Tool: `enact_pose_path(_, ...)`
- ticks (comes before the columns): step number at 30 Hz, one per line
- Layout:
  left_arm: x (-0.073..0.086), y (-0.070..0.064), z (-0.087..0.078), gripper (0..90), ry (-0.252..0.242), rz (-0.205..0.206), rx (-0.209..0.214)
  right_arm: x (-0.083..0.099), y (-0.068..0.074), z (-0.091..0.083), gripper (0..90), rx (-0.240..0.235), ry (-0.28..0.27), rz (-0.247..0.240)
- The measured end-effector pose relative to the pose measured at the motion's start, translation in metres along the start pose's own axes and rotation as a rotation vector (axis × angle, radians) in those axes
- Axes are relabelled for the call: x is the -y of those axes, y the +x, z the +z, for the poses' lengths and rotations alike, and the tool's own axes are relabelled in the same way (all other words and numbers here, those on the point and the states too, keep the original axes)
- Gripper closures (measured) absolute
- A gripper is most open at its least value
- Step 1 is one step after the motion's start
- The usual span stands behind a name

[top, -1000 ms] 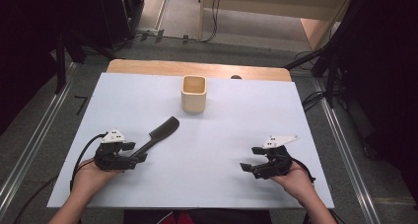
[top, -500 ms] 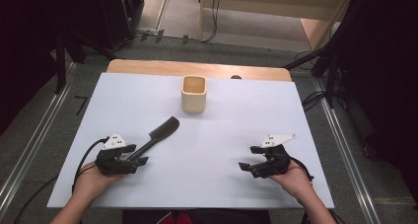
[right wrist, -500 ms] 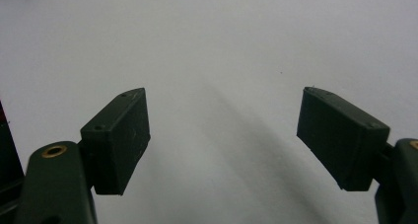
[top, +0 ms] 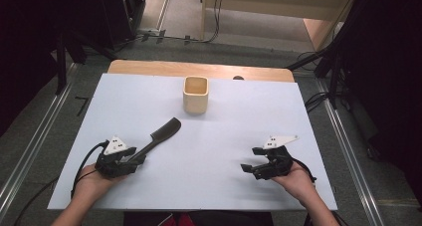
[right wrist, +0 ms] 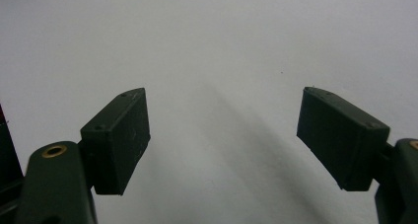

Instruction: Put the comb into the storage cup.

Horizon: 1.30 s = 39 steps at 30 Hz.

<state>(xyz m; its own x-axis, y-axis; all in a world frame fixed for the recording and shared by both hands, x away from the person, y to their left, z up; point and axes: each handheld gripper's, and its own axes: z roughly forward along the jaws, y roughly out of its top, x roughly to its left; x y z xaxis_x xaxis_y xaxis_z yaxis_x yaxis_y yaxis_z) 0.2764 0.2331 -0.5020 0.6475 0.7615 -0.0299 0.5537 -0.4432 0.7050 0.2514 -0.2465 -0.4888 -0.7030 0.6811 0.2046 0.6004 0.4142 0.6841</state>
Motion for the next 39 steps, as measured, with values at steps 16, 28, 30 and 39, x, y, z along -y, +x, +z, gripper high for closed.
enact_pose_path(16,-0.003,-0.001,0.000,72.8,0.023,-0.032,0.020,0.000,0.000,0.000,18.5,-0.005,0.000,0.001)
enact_pose_path(28,-0.007,0.003,-0.001,73.3,0.037,-0.083,0.061,0.000,0.000,0.000,18.5,-0.005,0.000,0.002)
enact_pose_path(30,-0.008,0.003,-0.001,73.2,0.041,-0.089,0.068,0.000,0.000,0.000,18.5,-0.003,-0.002,0.002)
enact_pose_path(39,-0.014,0.006,-0.009,73.4,0.016,-0.139,0.121,0.000,0.000,0.000,18.5,-0.003,-0.003,0.002)
